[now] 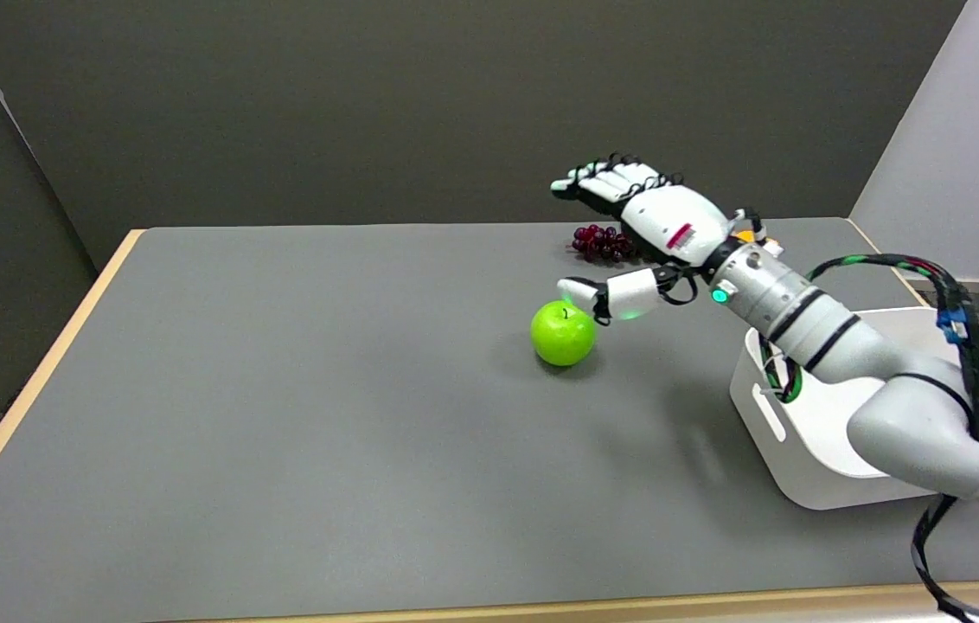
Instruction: Pick up the green apple.
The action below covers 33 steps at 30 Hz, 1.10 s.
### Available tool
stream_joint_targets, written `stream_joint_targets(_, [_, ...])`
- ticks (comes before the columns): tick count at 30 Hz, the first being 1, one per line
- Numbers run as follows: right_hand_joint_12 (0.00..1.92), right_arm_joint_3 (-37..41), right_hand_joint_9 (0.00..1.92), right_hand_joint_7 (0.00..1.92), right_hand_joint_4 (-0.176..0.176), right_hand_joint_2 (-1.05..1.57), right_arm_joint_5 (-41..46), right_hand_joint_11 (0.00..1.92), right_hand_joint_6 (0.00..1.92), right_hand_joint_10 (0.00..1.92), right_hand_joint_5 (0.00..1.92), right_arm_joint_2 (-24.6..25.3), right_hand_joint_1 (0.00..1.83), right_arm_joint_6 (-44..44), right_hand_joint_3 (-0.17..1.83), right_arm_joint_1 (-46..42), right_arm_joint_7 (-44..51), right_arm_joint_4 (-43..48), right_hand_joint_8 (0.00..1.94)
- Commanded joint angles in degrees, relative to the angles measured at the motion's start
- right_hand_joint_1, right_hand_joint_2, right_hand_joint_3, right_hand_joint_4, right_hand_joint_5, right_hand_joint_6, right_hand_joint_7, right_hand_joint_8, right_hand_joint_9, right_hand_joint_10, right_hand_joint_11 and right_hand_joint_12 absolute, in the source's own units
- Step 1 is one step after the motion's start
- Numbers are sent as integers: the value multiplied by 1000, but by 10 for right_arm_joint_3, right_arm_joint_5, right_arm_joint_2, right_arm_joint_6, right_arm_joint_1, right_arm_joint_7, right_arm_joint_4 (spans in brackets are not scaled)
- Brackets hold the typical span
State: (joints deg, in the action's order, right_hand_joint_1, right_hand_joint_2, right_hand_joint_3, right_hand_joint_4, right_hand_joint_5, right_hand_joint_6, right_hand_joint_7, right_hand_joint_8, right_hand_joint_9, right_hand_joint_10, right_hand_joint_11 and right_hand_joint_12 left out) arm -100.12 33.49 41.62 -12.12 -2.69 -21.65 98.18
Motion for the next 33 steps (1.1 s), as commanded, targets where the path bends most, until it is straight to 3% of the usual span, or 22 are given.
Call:
stream_joint_targets(1, [760,-75,-1,111,16,538,-24,-1,430,449,149,-10,377,262,907,117,7,22,332])
stream_joint_targets(5, [761,-92,-1,110,16,534,-23,-1,427,454,147,-4,373,258,905,117,7,13,332])
stream_joint_targets(8, [779,-103,-1,163,13,587,-23,-1,352,530,176,6,392,262,796,117,7,6,265])
stream_joint_targets(20, [827,-152,13,199,10,571,-23,-1,358,600,179,50,395,254,822,152,11,-68,281])
stream_joint_targets(24, [827,-155,15,197,10,569,-21,-1,361,598,180,75,396,248,828,166,57,-97,278])
stream_joint_targets(33, [908,-156,39,214,18,562,-18,-1,372,604,191,88,399,203,832,185,67,-141,280])
